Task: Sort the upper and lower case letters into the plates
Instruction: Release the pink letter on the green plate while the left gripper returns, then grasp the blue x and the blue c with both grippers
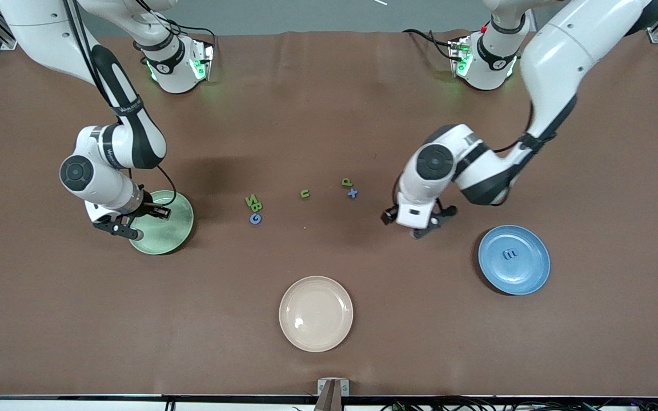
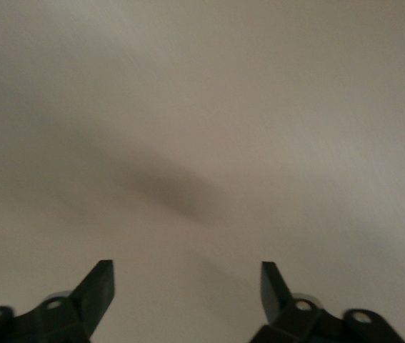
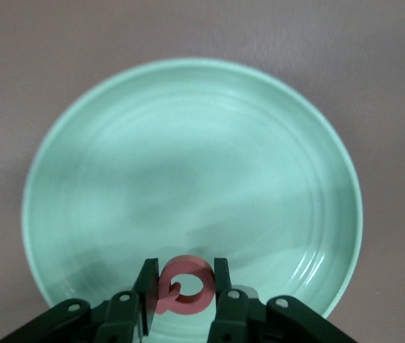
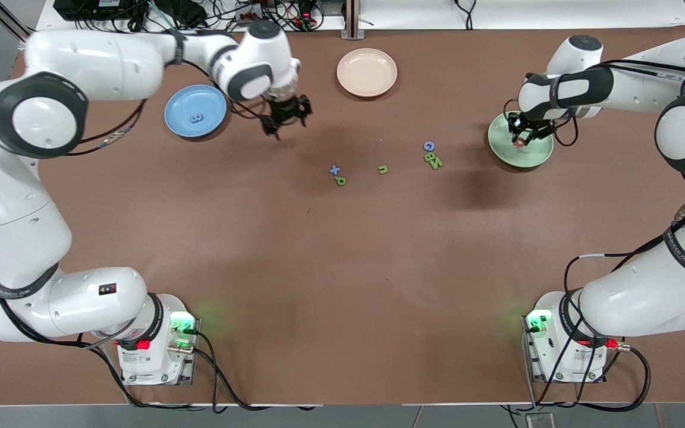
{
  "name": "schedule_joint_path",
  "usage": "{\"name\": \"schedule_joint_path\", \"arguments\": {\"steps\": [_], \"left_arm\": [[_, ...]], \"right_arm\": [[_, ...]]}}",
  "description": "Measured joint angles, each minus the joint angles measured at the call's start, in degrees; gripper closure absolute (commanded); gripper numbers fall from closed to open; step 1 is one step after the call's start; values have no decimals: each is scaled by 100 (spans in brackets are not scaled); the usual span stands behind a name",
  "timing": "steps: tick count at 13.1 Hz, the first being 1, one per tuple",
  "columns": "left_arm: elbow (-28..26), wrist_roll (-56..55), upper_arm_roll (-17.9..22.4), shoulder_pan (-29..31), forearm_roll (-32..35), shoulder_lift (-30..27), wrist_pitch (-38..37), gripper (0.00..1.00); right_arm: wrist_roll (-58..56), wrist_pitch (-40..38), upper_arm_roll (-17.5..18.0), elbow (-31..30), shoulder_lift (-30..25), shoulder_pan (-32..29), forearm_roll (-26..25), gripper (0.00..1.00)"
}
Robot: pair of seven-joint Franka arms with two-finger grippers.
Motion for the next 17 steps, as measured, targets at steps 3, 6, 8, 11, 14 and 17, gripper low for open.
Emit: {"name": "schedule_joint_path", "arguments": {"steps": [3, 6, 8, 11, 14, 17], "left_arm": [[95, -1046, 239, -682, -1, 211, 220, 23], [134, -2039, 518, -1194, -4, 362, 497, 24], [141, -2512, 614, -1401, -3, 468, 722, 26], [148, -2867, 833, -1710, -3, 559, 858, 34], [154, -3042, 944, -1831, -3, 634, 1085, 69], [200, -3054, 944, -1809, -3, 628, 1106, 99]], "right_arm": [[-11, 28, 17, -34, 73, 0, 0, 81], [-18, 42, 19, -38, 119, 0, -1, 0], [-20, 47, 22, -32, 128, 0, -1, 0], [63, -74, 78, 144, 121, 66, 9, 0], [1088, -506, 138, 642, 96, 601, 13, 0], [2232, -518, 173, 941, 146, 1391, 14, 0]]}}
